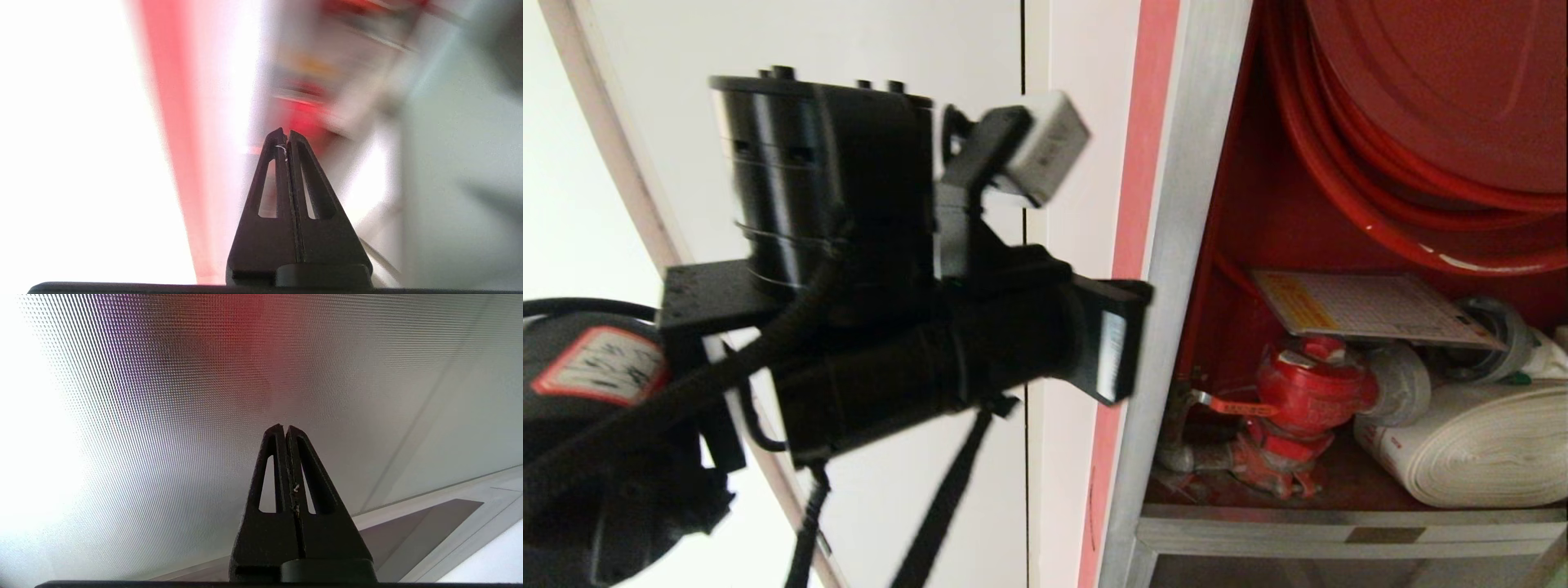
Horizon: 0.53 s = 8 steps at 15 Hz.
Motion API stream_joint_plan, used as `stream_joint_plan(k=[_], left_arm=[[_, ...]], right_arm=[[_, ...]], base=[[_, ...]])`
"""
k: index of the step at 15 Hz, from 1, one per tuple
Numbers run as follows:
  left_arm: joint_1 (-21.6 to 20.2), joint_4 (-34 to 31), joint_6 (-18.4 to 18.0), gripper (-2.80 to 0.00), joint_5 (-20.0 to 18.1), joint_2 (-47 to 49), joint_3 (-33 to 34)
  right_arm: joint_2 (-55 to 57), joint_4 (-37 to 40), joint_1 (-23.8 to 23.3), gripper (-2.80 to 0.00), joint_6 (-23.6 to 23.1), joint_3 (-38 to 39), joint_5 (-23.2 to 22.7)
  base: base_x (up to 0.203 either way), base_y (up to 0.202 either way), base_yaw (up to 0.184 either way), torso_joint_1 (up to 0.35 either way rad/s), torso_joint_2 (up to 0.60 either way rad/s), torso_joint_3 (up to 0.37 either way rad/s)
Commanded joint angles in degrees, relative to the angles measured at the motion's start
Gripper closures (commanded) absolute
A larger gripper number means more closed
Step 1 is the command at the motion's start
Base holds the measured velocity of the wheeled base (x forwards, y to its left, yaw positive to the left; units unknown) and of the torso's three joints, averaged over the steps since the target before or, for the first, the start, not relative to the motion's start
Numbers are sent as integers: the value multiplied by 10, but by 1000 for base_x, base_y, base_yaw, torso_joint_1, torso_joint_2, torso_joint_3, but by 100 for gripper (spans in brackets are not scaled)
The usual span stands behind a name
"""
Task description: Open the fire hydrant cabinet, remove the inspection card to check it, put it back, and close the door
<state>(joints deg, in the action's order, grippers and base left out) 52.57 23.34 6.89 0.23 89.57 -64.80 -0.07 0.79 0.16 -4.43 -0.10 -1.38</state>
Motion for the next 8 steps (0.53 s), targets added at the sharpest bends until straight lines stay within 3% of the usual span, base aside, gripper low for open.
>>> stream_joint_plan(k=[1, 5, 8], left_arm=[[-76, 1, 6, 0, 0, -62, 25], [-215, -4, 10, 0, 4, -225, 106], [-311, -22, -17, 0, 19, -395, 202]], right_arm=[[-1, 0, 0, 0, -1, 0, 0], [-1, 1, 0, 0, -1, 0, 0], [-1, 0, 0, 0, -1, 0, 0]], base=[[0, 0, 0, 0, 0, 0], [0, 0, 0, 0, 0, 0], [0, 0, 0, 0, 0, 0]])
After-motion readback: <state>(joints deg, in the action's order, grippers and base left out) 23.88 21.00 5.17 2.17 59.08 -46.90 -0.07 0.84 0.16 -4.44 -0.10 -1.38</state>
